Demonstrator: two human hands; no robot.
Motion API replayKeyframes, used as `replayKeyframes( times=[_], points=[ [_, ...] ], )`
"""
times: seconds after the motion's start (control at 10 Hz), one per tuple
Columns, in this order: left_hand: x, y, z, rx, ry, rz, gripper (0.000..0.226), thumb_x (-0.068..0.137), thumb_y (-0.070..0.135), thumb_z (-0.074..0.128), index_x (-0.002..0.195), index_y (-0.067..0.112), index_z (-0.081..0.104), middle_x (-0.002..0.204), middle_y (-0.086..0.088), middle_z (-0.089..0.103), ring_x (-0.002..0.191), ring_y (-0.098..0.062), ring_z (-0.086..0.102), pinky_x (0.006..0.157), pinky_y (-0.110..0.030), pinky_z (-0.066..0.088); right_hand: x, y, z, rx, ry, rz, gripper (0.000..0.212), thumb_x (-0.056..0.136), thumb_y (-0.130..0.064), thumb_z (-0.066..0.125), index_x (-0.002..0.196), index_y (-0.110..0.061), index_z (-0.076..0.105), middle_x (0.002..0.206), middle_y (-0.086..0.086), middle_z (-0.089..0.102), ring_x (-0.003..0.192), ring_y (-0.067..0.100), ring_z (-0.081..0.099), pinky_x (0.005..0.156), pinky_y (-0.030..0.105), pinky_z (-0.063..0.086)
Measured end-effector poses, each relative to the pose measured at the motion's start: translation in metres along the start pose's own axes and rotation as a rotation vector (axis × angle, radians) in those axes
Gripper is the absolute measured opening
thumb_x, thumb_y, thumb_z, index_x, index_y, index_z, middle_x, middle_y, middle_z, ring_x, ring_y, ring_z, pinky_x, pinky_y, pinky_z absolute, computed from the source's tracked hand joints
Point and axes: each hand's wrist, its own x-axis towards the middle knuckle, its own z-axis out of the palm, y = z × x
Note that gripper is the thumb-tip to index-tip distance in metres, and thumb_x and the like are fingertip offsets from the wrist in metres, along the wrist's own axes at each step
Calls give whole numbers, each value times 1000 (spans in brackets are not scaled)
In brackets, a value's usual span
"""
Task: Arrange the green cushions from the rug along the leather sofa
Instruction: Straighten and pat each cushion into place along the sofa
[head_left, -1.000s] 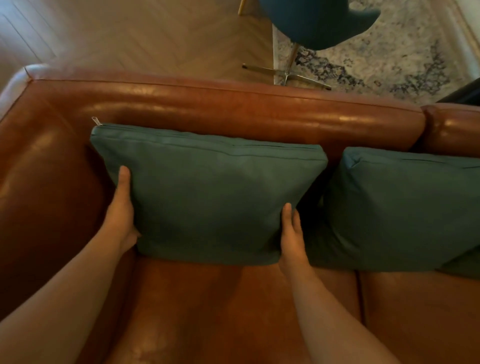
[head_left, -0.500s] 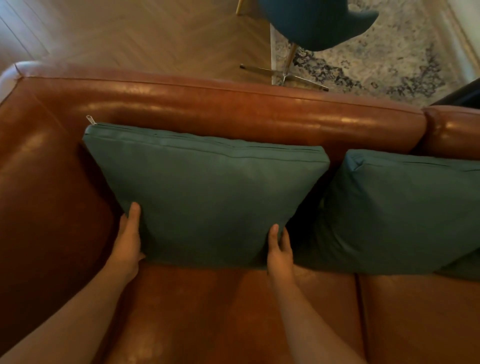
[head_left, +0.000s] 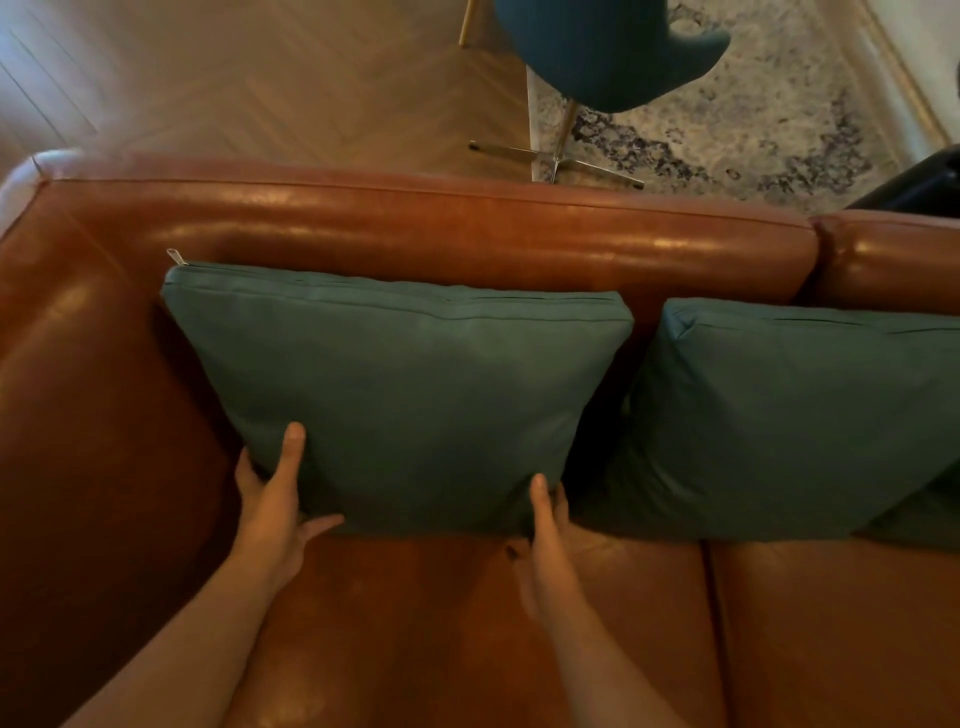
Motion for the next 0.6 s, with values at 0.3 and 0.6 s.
replayKeyframes(
  times=[0.3, 0.6],
  points=[
    [-34, 24, -1, 511, 229, 521, 108, 76, 70, 80, 159, 59, 12, 170, -5, 16, 153, -32, 31, 120, -48, 34, -76, -59, 14, -254, 157, -551, 125, 65, -89, 72, 165, -37, 18, 167, -14, 20, 155, 9, 23, 125, 31, 26],
    [-46, 39, 49, 1034, 123, 793, 115, 68, 48, 96, 158, 58, 25, 173, -4, -11, 158, -38, -2, 123, -59, 26, -76, -95, 52, -565, 145, -800, 102, 81, -48, 86, 160, -55, 23, 173, 3, -3, 157, 36, 14, 123, 53, 33]
  ],
)
